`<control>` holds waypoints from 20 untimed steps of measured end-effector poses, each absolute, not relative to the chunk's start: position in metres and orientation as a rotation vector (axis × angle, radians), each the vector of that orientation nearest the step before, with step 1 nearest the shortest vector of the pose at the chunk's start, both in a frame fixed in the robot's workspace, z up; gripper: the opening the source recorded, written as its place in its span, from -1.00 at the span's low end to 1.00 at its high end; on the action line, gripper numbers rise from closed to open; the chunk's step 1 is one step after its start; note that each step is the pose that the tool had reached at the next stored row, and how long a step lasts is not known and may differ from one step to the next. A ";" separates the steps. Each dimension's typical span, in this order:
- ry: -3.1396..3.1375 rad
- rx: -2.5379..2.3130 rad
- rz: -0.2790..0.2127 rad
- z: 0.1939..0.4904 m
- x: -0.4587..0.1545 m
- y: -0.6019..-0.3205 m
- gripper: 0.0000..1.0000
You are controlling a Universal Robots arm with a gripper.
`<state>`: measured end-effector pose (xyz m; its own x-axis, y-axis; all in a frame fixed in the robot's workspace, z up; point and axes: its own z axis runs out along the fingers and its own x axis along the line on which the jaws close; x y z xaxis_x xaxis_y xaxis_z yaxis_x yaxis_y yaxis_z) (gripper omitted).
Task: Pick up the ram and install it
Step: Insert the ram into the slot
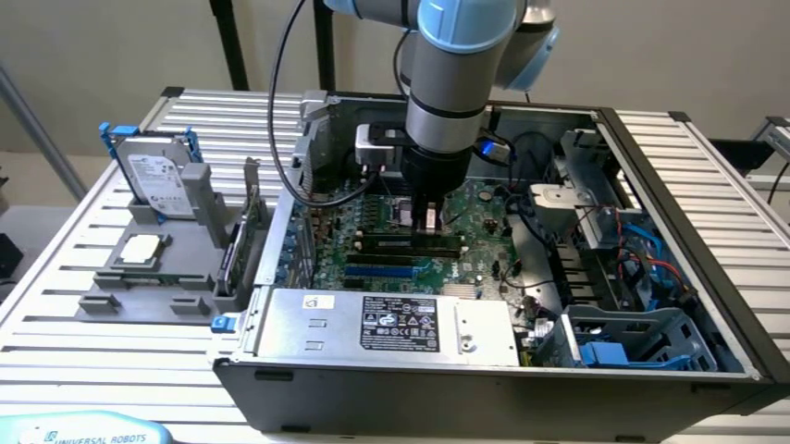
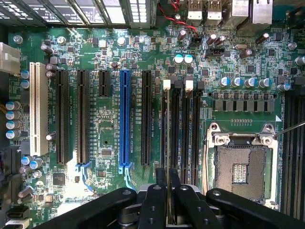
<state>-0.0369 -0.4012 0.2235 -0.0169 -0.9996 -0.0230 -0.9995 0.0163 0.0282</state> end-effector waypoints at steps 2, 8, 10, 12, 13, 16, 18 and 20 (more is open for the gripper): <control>-2.237 2.199 -0.058 0.224 -0.037 -0.401 -0.73; -2.235 2.196 -0.059 0.224 -0.037 -0.401 -0.73; -2.234 2.195 -0.060 0.224 -0.037 -0.401 -0.73; -2.233 2.193 -0.062 0.224 -0.037 -0.401 -0.73; -2.232 2.193 -0.062 0.223 -0.037 -0.401 -0.73; -2.231 2.192 -0.063 0.223 -0.037 -0.401 -0.73; -2.231 2.191 -0.063 0.223 -0.036 -0.401 -0.73; -2.230 2.190 -0.064 0.222 -0.036 -0.401 -0.73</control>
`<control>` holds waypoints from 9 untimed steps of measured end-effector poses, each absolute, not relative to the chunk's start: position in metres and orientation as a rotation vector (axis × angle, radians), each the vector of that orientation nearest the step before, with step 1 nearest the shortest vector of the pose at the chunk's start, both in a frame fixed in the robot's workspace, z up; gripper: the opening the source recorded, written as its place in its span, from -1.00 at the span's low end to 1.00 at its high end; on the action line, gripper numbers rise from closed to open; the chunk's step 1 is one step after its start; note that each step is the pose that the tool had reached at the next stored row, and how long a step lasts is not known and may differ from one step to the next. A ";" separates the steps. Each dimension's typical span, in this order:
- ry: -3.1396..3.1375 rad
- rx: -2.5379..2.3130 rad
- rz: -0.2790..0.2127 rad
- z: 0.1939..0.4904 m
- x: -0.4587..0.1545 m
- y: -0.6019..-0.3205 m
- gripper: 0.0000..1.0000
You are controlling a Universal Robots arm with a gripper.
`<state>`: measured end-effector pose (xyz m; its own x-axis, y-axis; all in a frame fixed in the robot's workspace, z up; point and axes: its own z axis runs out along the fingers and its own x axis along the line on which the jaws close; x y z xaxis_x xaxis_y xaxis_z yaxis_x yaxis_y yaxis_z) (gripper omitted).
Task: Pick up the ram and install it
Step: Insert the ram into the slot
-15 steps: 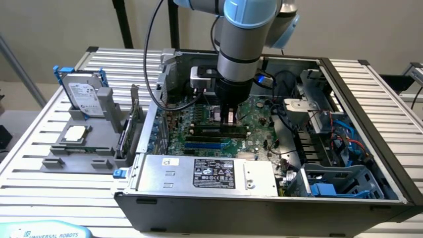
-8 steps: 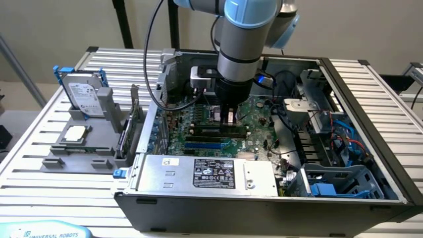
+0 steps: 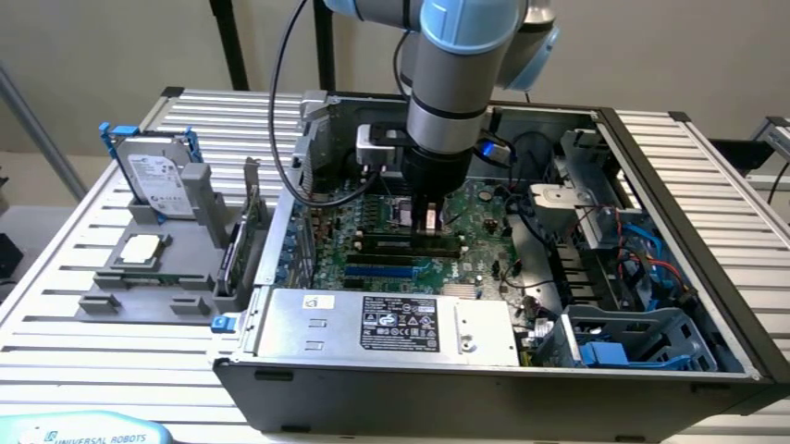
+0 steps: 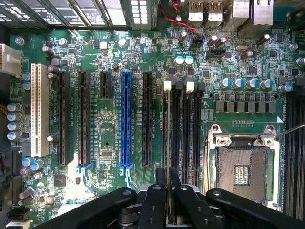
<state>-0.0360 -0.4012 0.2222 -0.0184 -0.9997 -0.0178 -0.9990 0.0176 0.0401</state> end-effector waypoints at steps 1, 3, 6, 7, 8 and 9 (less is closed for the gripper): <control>-2.230 2.190 -0.065 0.222 -0.036 -0.401 -0.73; -2.229 2.189 -0.066 0.222 -0.035 -0.401 -0.73; -2.229 2.189 -0.066 0.221 -0.035 -0.401 -0.73; -2.229 2.189 -0.067 0.221 -0.034 -0.401 -0.70; -2.228 2.189 -0.067 0.221 -0.034 -0.401 -0.58; -2.228 2.188 -0.068 0.221 -0.034 -0.401 -0.58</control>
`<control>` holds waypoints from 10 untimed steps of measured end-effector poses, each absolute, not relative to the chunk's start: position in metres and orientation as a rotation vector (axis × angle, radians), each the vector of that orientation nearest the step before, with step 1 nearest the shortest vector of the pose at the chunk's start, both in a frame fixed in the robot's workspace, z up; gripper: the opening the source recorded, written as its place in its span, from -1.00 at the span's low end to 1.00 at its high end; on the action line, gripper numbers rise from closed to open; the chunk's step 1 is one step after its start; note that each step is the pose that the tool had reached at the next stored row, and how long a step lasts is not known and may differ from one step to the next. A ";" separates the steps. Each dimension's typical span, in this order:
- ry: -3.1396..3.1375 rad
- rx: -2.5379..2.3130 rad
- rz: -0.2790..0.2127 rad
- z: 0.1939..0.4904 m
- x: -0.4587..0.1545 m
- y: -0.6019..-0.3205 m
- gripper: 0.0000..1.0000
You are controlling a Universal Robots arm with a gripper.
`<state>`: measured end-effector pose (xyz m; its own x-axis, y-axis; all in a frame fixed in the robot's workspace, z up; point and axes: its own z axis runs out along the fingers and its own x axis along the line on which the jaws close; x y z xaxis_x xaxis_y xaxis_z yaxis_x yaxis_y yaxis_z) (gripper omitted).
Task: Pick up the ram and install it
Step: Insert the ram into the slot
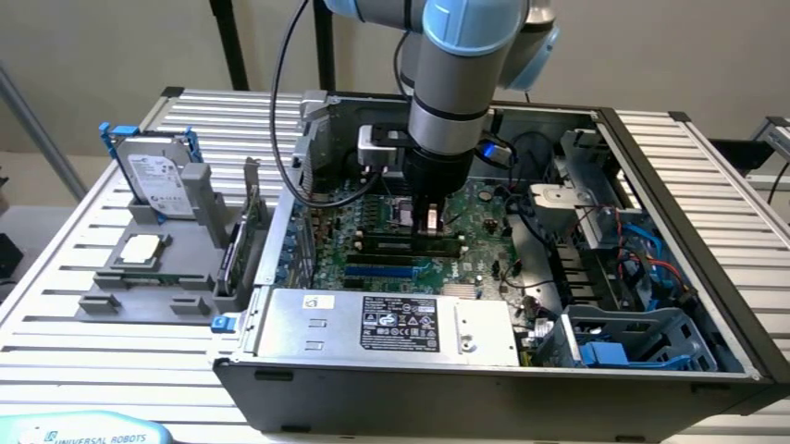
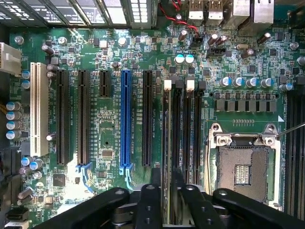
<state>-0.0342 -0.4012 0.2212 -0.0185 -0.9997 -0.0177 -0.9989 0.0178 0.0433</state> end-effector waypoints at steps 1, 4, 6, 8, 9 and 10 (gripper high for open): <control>-2.228 2.188 -0.068 0.221 -0.034 -0.401 -0.44; -2.227 2.188 -0.070 0.226 -0.034 -0.401 -0.44; -2.227 2.187 -0.070 0.230 -0.034 -0.401 -0.44; -2.227 2.187 -0.070 0.235 -0.034 -0.401 -0.44; -2.227 2.187 -0.070 0.238 -0.034 -0.401 -0.44; -2.227 2.187 -0.070 0.240 -0.035 -0.401 -0.44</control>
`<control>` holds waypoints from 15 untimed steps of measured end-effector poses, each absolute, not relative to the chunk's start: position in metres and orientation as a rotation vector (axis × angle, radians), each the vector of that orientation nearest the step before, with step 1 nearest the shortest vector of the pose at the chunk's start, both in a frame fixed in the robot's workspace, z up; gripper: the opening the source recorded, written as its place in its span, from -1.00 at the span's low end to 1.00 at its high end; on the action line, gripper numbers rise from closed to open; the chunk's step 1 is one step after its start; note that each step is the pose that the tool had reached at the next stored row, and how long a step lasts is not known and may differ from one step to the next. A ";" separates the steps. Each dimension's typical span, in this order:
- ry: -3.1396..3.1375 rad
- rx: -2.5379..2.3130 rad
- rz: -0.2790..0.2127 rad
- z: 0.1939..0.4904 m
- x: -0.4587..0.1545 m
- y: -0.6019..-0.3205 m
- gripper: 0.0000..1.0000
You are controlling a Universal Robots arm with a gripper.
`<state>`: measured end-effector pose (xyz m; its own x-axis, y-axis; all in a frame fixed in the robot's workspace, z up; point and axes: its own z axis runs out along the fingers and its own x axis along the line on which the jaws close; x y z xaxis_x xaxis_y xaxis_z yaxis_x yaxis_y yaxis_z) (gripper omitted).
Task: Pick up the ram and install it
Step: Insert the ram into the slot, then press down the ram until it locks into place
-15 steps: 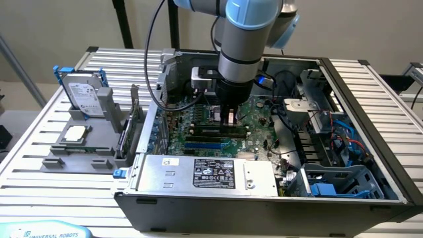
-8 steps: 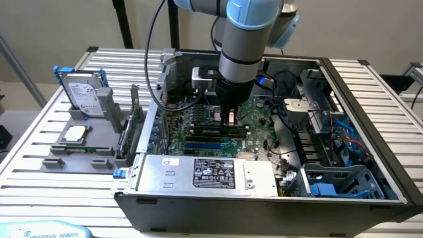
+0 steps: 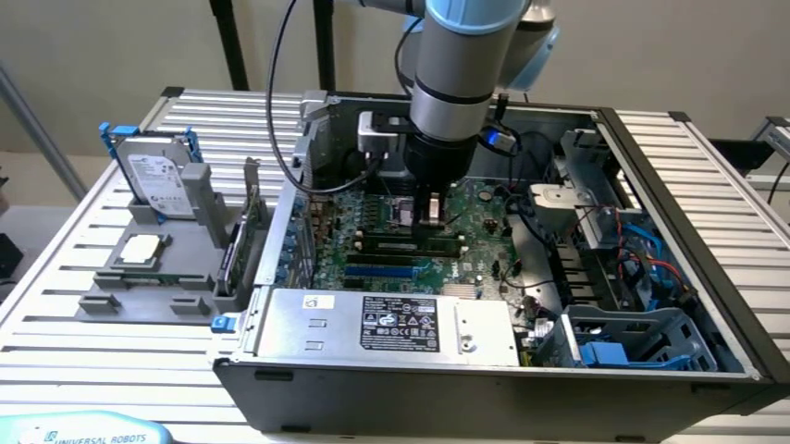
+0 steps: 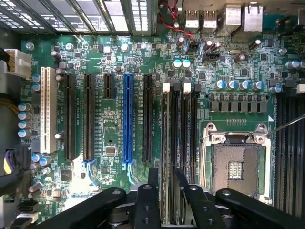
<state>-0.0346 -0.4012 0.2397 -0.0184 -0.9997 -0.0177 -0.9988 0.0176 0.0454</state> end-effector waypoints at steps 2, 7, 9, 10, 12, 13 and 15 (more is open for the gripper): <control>-2.227 2.187 -0.070 0.242 -0.036 -0.401 -0.48; -2.227 2.188 -0.070 0.243 -0.039 -0.401 -0.79; -2.227 2.187 -0.070 0.243 -0.039 -0.401 -0.79; -2.227 2.187 -0.070 0.243 -0.039 -0.401 -0.79; -2.227 2.187 -0.070 0.243 -0.039 -0.401 -0.79; -2.227 2.187 -0.070 0.243 -0.039 -0.401 -0.79; -2.227 2.187 -0.070 0.243 -0.039 -0.401 -0.79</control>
